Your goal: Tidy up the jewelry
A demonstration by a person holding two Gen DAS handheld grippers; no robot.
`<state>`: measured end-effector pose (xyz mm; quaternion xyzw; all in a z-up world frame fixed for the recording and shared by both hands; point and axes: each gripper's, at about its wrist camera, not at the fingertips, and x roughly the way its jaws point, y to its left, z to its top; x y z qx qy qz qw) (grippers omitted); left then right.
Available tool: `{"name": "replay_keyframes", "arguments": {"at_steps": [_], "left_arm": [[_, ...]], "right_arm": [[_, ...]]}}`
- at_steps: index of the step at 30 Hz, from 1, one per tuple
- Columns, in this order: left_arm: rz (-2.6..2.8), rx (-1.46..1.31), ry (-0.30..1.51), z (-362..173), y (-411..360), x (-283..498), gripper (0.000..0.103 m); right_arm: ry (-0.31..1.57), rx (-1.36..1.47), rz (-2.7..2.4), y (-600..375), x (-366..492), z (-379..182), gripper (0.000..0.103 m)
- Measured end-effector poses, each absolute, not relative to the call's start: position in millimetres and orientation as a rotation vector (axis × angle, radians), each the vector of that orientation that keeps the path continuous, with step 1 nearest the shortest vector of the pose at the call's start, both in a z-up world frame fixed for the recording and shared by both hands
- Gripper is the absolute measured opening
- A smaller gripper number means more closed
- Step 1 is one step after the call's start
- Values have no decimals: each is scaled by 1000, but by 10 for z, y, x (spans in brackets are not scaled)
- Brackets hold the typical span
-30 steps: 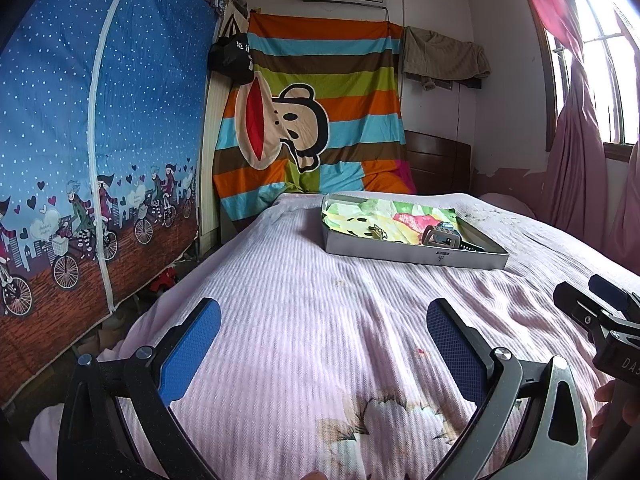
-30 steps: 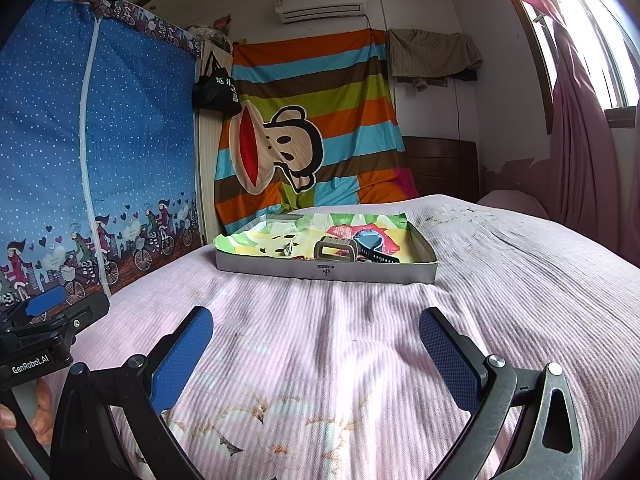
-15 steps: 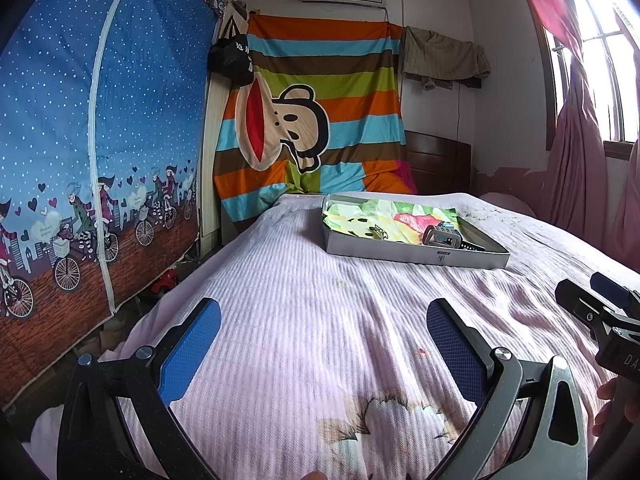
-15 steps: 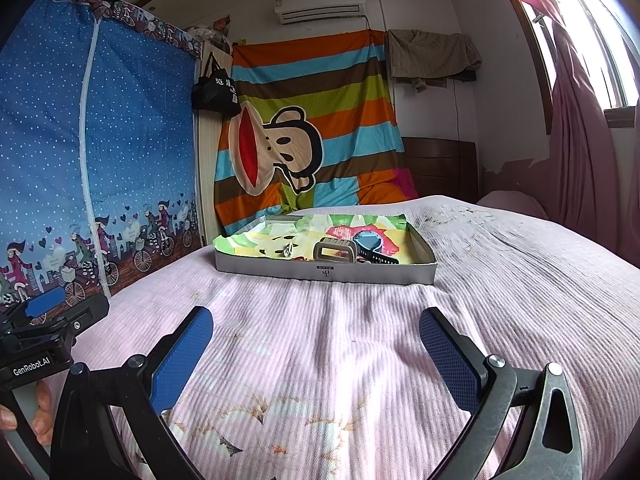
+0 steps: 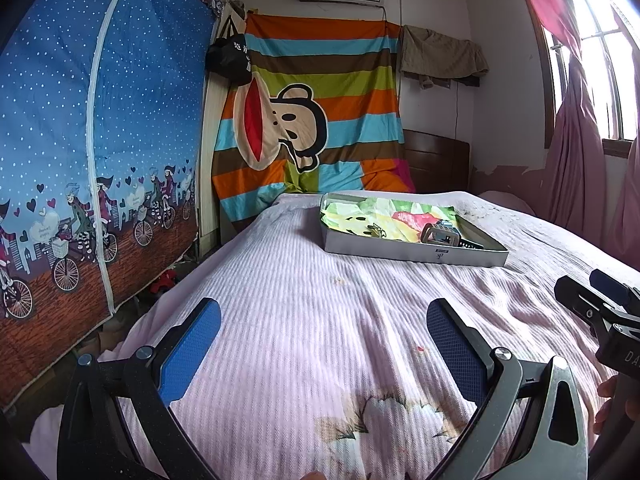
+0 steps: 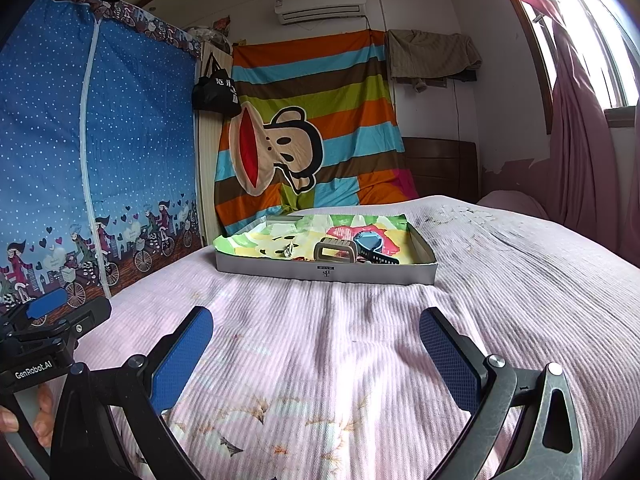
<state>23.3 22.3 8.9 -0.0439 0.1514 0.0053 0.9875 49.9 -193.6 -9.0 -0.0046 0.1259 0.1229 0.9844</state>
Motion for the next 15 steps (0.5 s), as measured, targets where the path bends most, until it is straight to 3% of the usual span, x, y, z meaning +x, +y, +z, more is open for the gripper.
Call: {"name": "replay_keyframes", "arguments": {"at_steps": [15], "left_arm": [[28, -66, 319, 51, 236, 245, 101]], "right_arm": [[254, -9, 246, -1934, 498, -89, 103]]}}
